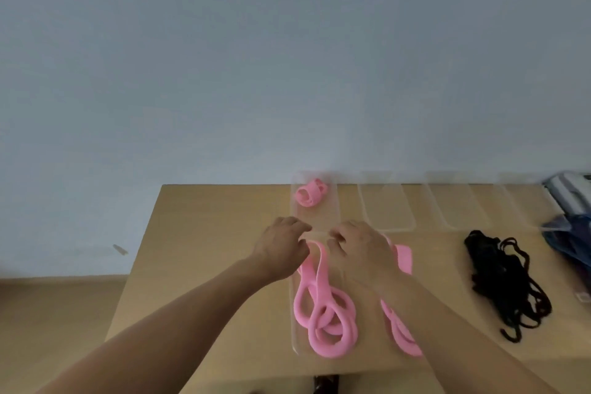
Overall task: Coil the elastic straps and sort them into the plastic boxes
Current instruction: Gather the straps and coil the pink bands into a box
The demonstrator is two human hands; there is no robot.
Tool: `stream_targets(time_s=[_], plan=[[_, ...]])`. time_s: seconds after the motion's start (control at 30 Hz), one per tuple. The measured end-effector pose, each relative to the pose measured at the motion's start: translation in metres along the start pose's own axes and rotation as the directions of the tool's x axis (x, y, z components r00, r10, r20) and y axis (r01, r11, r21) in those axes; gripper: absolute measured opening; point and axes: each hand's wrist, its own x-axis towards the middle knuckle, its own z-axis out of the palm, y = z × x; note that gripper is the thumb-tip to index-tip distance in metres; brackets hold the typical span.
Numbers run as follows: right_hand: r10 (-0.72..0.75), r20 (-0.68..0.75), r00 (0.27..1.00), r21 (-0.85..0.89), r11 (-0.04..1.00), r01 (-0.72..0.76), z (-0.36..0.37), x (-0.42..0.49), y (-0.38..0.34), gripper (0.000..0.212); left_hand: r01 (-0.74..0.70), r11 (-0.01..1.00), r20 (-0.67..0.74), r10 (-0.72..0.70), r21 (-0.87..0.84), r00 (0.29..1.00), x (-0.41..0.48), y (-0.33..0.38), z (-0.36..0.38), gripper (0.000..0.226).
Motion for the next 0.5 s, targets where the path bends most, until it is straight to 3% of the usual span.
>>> stream_targets(time_s=[0.1,0.2,0.33,0.5], plan=[[0.122,0.131,0.984,-0.011,0.993,-0.121,0.02,-0.033,-0.005,0.015,0.001,0.999,0.082,0.001,-0.035,0.997,-0.026,-0.005,0.008,0.04],[0.137,0.266,0.954,-0.022,0.99,-0.136,0.037,-0.055,-0.005,0.014,0.003,0.998,0.135,0.005,-0.062,0.991,-0.042,-0.005,0.016,0.04],[0.237,0.251,0.939,0.004,0.969,-0.246,0.048,-0.071,0.0,0.018,-0.02,0.996,0.156,0.034,-0.092,0.987,-0.055,0.005,0.025,0.038],[0.237,0.256,0.937,0.0,0.969,-0.246,0.062,-0.085,0.005,0.037,0.0,0.996,0.199,0.017,-0.086,0.98,-0.065,0.015,0.033,0.043]])
